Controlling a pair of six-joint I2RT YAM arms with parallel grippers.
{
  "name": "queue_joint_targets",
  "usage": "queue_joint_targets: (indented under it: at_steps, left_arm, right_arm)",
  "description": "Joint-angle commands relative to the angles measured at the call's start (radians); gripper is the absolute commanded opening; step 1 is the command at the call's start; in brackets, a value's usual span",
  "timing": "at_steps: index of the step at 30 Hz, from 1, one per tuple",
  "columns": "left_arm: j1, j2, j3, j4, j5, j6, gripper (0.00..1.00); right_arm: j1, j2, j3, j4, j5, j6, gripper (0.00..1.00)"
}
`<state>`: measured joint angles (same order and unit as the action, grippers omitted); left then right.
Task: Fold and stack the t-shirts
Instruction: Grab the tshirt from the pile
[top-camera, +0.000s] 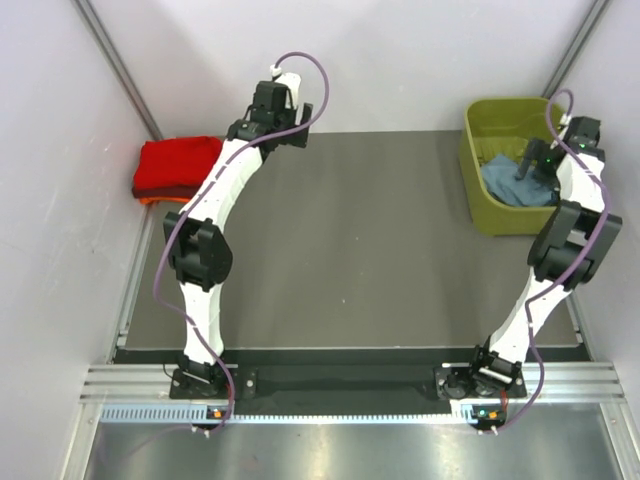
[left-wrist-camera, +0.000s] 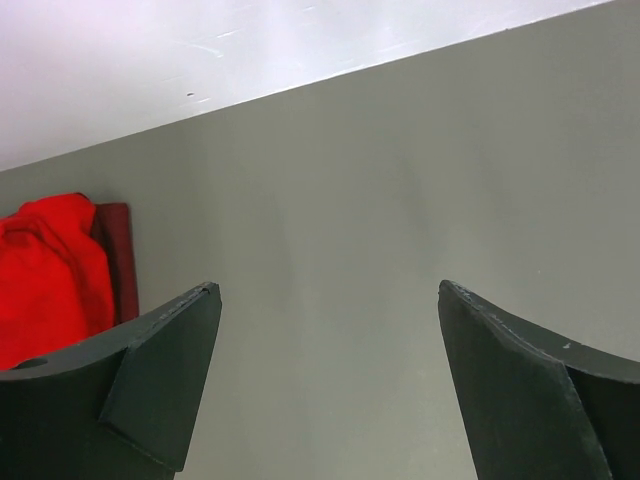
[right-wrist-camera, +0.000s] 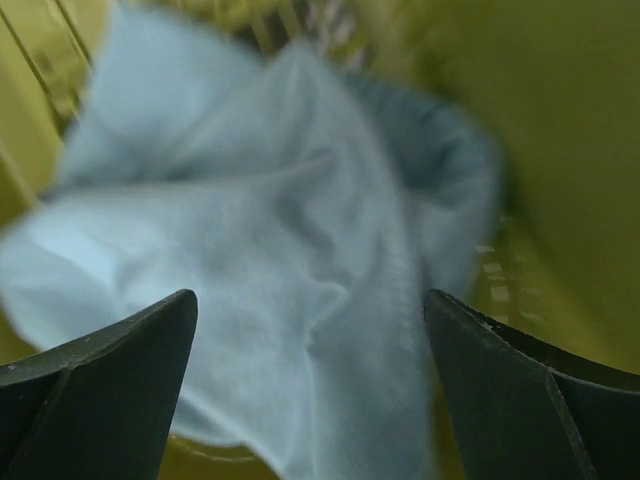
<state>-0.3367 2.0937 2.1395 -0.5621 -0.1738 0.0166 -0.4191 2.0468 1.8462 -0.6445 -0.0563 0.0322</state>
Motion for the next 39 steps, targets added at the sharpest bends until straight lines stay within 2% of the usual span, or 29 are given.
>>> queue_joint_targets:
  at_steps: [1,8,9,11,12,14,15,18,22,24,28,30,34,39]
  left_arm:
    - [-0.012,0.014,0.039,0.013,-0.012,0.023,0.94]
    - [-0.036,0.029,0.039,0.019,-0.046,0.055,0.94]
    - [-0.039,0.034,0.039,0.021,-0.05,0.057,0.94]
    - [-0.045,0.035,0.037,0.022,-0.07,0.066,0.83]
    - [-0.048,0.034,0.036,0.021,-0.078,0.066,0.8]
    - [-0.048,0.031,0.028,0.021,-0.078,0.065,0.77]
    - [-0.048,0.023,0.017,0.022,-0.081,0.063,0.77]
    - [-0.048,0.009,-0.009,0.025,-0.116,0.062,0.8]
    - [-0.044,-0.033,-0.058,0.042,-0.15,0.091,0.86]
    - [-0.039,-0.055,-0.066,0.03,-0.121,0.098,0.93]
    - [0.033,-0.107,-0.078,-0.024,-0.014,-0.005,0.96]
    - [0.065,-0.148,-0.105,-0.036,0.032,-0.053,0.96]
    - [0.148,-0.236,-0.182,-0.048,0.131,-0.107,0.96]
    - [0.183,-0.391,-0.361,0.005,0.16,-0.133,0.96]
  right_arm:
    - [0.014,0.032,0.018,-0.03,-0.089,-0.025,0.97]
    - [0.017,0.125,0.001,-0.027,-0.114,-0.025,0.98]
    - [0.019,0.134,0.005,-0.026,-0.116,-0.025,0.92]
    - [0.02,0.15,0.019,-0.027,-0.125,-0.071,0.74]
    - [0.023,0.144,0.022,-0.027,-0.129,-0.087,0.4]
    - [0.029,0.125,0.022,-0.029,-0.129,-0.098,0.19]
    - [0.034,0.113,0.025,-0.029,-0.126,-0.103,0.0]
    - [0.052,0.043,0.041,-0.024,-0.1,-0.104,0.0]
    - [0.121,-0.156,0.059,0.017,-0.07,-0.164,0.0]
    - [0.16,-0.241,0.047,0.049,-0.051,-0.196,0.0]
    - [0.3,-0.451,0.034,0.1,-0.027,-0.291,0.0]
    - [0.351,-0.499,0.054,0.077,-0.022,-0.307,0.0]
    - [0.527,-0.542,0.209,-0.057,-0.03,-0.315,0.0]
    - [0.684,-0.565,0.298,-0.153,-0.037,-0.282,0.01]
